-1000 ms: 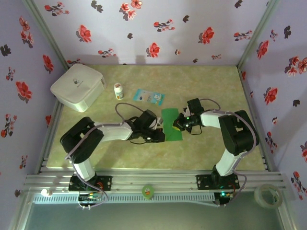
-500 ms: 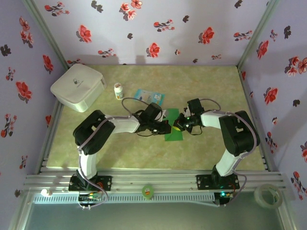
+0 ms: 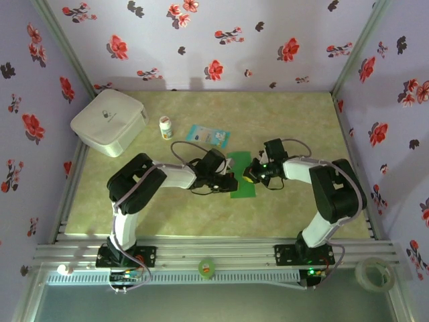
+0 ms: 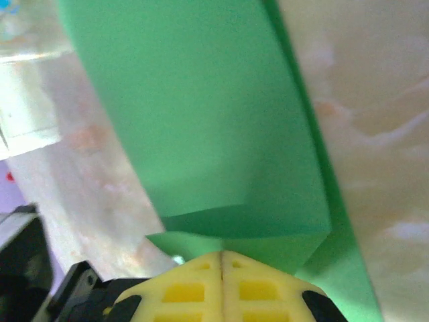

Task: Fold a paper plane with a square sheet of paper (pick it up from the middle)
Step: Fold the triangle a second time at the center of the table.

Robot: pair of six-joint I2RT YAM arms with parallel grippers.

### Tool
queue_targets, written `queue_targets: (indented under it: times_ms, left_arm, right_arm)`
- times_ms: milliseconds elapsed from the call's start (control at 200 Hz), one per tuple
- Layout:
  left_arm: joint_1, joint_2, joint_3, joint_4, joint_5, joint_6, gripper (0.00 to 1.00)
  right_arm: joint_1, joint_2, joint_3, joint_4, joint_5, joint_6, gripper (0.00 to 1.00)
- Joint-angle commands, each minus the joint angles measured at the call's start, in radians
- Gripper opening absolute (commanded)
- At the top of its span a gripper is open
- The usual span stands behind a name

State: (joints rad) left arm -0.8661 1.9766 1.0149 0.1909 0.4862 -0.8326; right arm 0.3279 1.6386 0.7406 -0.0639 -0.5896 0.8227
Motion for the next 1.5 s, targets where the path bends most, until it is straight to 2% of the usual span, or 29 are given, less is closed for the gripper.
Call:
queue_targets:
  times_ms: [0,55,145,300,605,805,925,1165,1235,1315,1495]
  left_arm:
    - [-0.011,0.015,-0.05,-0.133,-0.053,0.012,0.0]
    - [-0.013,0.015,-0.042,-0.145,-0.057,0.022,0.0]
    - [-0.013,0.017,-0.033,-0.158,-0.06,0.028,0.0]
    - [-0.012,0.013,-0.03,-0.165,-0.061,0.035,0.0]
    - [-0.013,0.025,-0.048,-0.179,-0.063,0.055,0.0]
    - [-0.013,0.022,-0.055,-0.179,-0.063,0.059,0.0]
    - [-0.013,0.02,-0.059,-0.177,-0.063,0.059,0.0]
    - [-0.013,0.01,-0.069,-0.16,-0.065,0.051,0.0]
    - [-0.014,0.004,-0.07,-0.156,-0.064,0.049,0.0]
    - [-0.013,-0.005,-0.07,-0.157,-0.064,0.05,0.0]
    - [-0.013,-0.021,-0.064,-0.159,-0.064,0.051,0.0]
  right_arm:
    - [0.016,-0.035,-0.034,0.043,-0.059,0.01,0.0]
    - [0.034,-0.033,-0.044,0.04,-0.065,0.002,0.0]
    - [0.045,-0.014,-0.055,-0.011,-0.003,-0.013,0.0]
    - [0.021,0.054,-0.065,0.043,0.012,0.009,0.0]
    - [-0.071,0.065,-0.01,-0.012,0.061,-0.016,0.0]
    - [-0.114,0.078,0.028,-0.043,0.144,-0.021,0.0]
    - [-0.136,0.082,0.053,-0.055,0.117,-0.035,0.0]
    - [-0.096,-0.067,0.024,-0.099,0.078,-0.076,0.0]
    - [-0.065,-0.062,0.016,-0.089,0.03,-0.077,0.0]
    - [-0.035,-0.062,-0.007,-0.068,0.035,-0.071,0.0]
    - [-0.029,0.015,-0.022,-0.004,0.012,-0.022,0.0]
